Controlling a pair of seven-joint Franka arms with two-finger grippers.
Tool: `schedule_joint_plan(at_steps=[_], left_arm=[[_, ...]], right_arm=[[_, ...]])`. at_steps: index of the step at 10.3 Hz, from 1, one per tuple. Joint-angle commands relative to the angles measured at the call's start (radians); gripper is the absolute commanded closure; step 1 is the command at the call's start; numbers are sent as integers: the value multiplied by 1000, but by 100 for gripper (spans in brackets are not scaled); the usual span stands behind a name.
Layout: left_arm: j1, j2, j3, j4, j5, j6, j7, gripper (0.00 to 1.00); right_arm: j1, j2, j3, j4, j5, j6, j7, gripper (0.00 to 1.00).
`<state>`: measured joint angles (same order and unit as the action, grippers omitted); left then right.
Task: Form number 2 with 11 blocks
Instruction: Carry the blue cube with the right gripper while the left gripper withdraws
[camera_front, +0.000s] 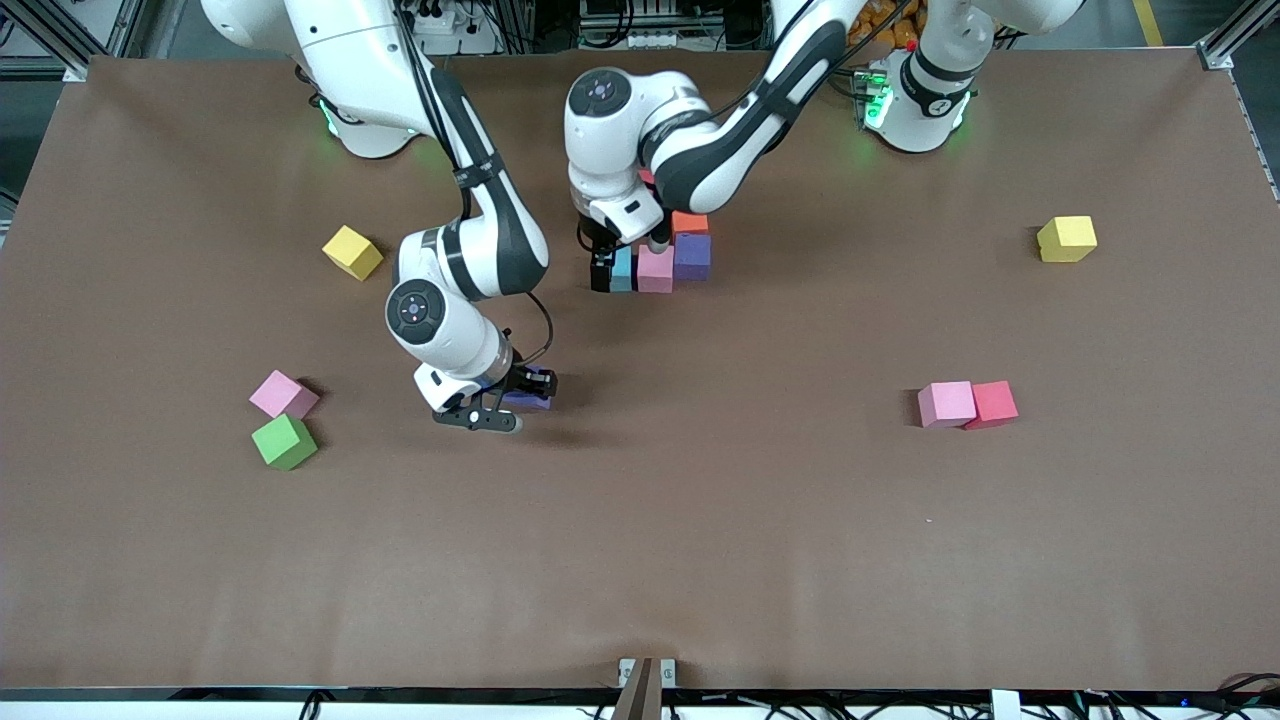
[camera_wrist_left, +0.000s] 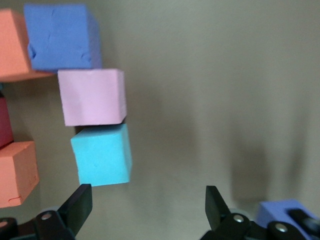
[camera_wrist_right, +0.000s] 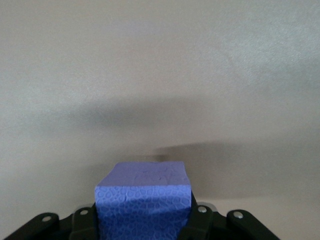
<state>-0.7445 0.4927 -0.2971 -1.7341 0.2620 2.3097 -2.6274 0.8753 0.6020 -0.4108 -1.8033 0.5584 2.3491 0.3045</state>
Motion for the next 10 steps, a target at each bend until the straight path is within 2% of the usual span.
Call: schedule_joint_plan(at_steps=[1, 3, 5, 9, 10], left_arm=[[119, -107, -37, -94, -21, -16, 146, 0], [279, -155, -104, -122, -41, -23, 341, 0], [434, -158, -160, -120, -53, -73, 564, 0], [664, -167, -178, -114, -91, -127, 1089, 0], [710, -183, -177, -114, -113, -174, 1242, 0]], right_arm=[[28, -25, -5, -24, 11, 18, 44, 88], [66, -22, -5, -22, 11, 39, 88, 89], [118, -21, -8, -22, 11, 64, 111, 89], [215, -22, -13, -37, 3, 70, 151, 90], [240, -21, -14, -53, -3, 117, 162, 92]])
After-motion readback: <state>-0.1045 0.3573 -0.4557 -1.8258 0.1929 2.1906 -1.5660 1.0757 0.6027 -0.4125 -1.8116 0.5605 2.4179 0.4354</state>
